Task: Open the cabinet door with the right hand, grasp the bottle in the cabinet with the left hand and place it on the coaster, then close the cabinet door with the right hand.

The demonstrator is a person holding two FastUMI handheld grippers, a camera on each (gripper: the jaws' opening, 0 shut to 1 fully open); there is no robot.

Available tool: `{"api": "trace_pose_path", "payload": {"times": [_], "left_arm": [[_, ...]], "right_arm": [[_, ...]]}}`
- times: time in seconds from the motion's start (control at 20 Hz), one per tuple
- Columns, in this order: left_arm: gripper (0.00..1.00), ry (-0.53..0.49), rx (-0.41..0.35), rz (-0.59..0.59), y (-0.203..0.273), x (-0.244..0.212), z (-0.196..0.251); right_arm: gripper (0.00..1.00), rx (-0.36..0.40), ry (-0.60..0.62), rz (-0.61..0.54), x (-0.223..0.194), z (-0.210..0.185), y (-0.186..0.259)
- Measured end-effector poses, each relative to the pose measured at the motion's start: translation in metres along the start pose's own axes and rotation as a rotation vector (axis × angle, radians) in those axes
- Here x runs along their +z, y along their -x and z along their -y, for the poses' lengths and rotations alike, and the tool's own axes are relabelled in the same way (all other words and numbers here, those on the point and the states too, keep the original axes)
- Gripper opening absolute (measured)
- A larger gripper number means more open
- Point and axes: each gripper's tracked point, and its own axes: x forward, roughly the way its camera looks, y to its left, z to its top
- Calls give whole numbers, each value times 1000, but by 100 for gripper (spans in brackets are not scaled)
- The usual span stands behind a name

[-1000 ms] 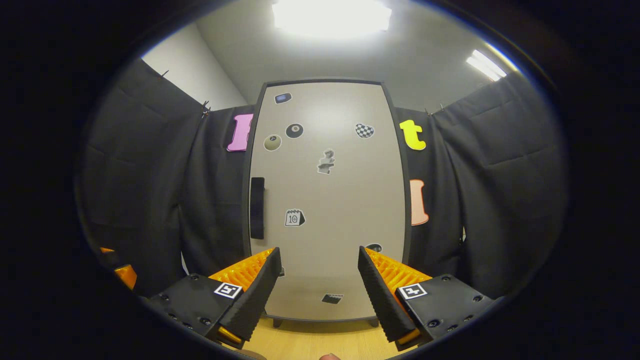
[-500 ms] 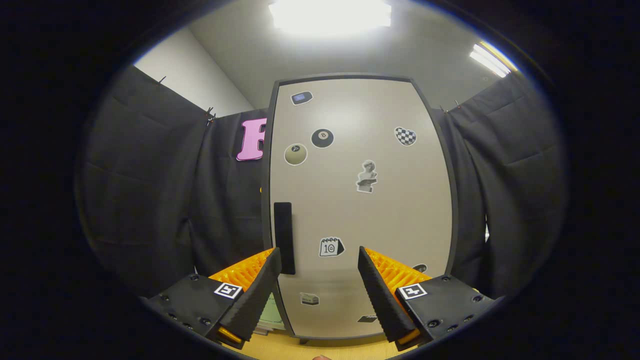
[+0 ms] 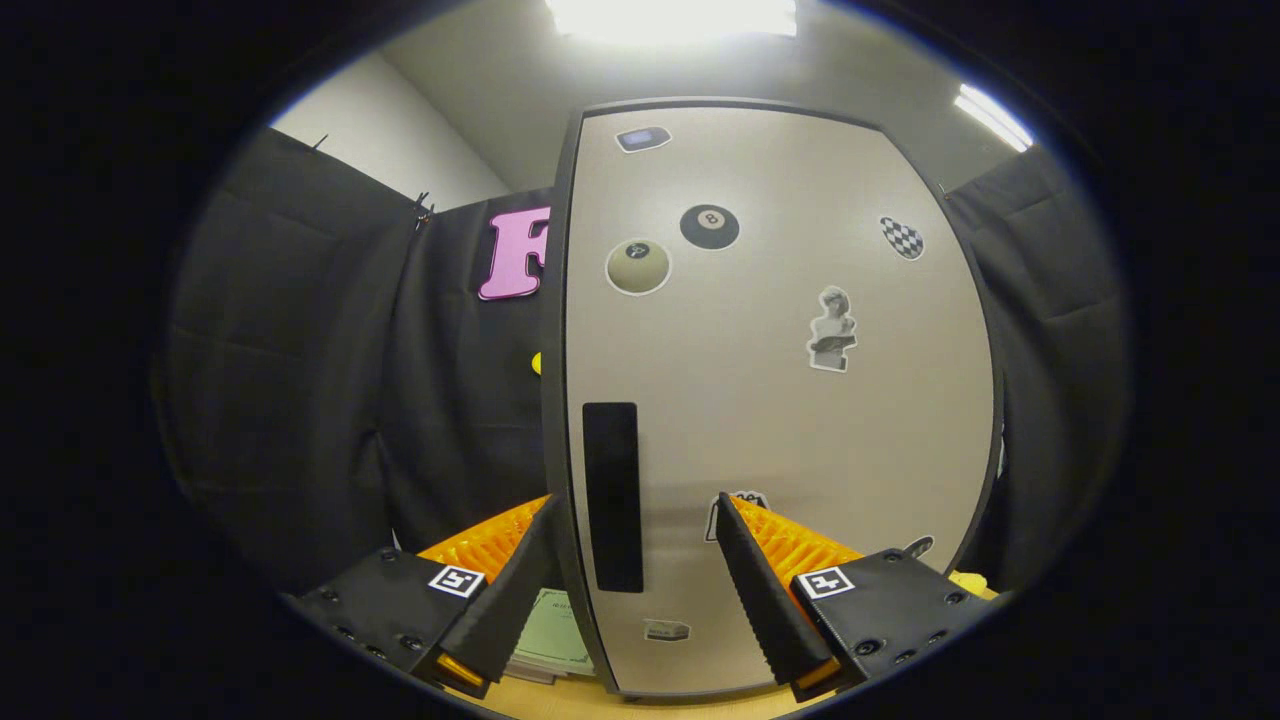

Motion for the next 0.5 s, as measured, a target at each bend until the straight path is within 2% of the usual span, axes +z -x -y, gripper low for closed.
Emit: {"api": "trace_pose_path", "payload": {"times": [0.05,0.1,0.15,0.3,0.35,0.45,0.5], "left_arm": [[83,1,4,-2,-2,0,-3],[83,0,6,-3,-1,-2,-5],[83,-1,9,-3,0,-3,-8],[85,0,11,-3,0,-5,-13],[87,2,11,-5,0,-6,-14],[85,5,10,-11,1,-10,-17],[83,6,10,-15,0,-11,-17]], "right_arm": [[98,4,0,-9,-1,-4,-7],[89,1,4,-21,-3,-6,-14],[86,3,16,-34,-5,-8,-20],[86,-4,37,-84,-16,-12,-32],[80,-12,34,-90,-20,-12,-34],[39,-25,16,-88,-19,-11,-36],[38,-23,-2,-96,-19,-11,-36]]}}
